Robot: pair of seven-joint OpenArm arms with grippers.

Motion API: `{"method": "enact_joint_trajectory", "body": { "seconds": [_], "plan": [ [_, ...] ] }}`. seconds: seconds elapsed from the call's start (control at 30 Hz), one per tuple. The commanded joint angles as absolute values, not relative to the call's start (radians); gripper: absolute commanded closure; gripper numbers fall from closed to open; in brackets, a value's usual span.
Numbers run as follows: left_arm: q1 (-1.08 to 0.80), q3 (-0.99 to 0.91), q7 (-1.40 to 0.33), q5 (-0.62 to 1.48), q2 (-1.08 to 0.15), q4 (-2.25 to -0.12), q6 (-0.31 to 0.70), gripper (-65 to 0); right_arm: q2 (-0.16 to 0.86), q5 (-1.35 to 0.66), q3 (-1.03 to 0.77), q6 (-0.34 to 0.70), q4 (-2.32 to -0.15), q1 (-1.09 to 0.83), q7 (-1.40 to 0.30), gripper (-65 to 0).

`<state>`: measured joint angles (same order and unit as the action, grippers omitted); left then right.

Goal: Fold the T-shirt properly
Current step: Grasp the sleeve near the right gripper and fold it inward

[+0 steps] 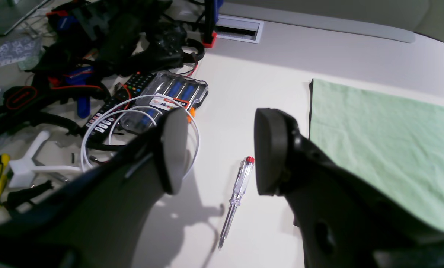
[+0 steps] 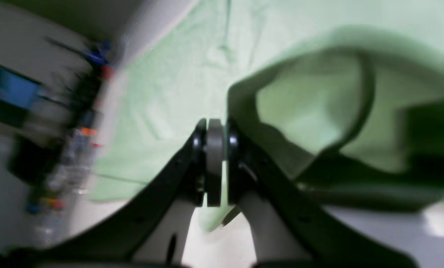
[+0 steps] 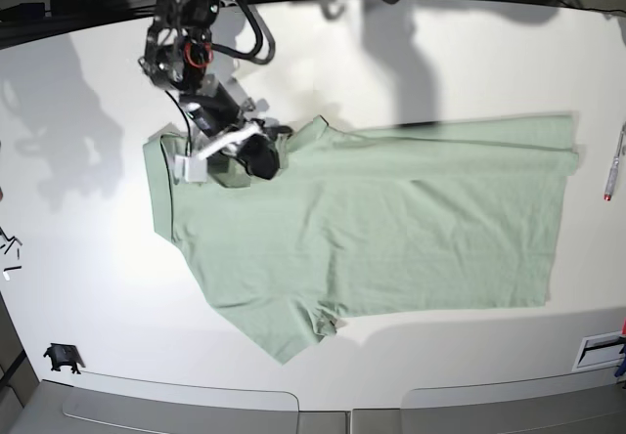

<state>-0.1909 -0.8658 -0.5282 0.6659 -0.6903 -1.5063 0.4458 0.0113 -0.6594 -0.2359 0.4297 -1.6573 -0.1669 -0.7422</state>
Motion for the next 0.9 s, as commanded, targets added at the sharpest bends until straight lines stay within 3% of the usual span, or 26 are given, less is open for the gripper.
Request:
{"method": "enact_joint_trajectory", "body": {
  "seconds": [0.0,0.37,0.6,0.77,0.8,0.87],
  "plan": [
    [-0.186,-0.876,-0.5,0.682,-0.72,-1.52,0.446,-27.1,0.011,-0.637,-0.212,0.441,-1.676,-0.133,-0.69,0.0],
    [-0.185,-0.876,-0.5,0.682,-0.72,-1.52,0.446,-27.1,0.009,-0.284,-0.109,0.408,-1.675,-0.001,-0.534,0.0],
    [-0.185,-0.876,-0.5,0.682,-0.72,-1.52,0.446,-27.0,0.009,-0.235,-0.109,0.408,-1.675,0.005,-0.477,0.0],
    [-0.186,-0.876,-0.5,0.682,-0.72,-1.52,0.446,-27.0,0.009,-0.235,-0.109,0.407,-1.675,0.005,-0.461,-33.0],
    [-0.186,-0.876,-0.5,0.682,-0.72,-1.52,0.446,-27.0,0.009,-0.235,-0.109,0.406,-1.675,0.005,-0.457,-36.5],
    [-0.186,-0.876,-0.501,0.682,-0.72,-1.52,0.446,-27.0,0.009,-0.235,-0.109,0.401,-1.675,0.006,-0.445,-37.3]
  ]
}}
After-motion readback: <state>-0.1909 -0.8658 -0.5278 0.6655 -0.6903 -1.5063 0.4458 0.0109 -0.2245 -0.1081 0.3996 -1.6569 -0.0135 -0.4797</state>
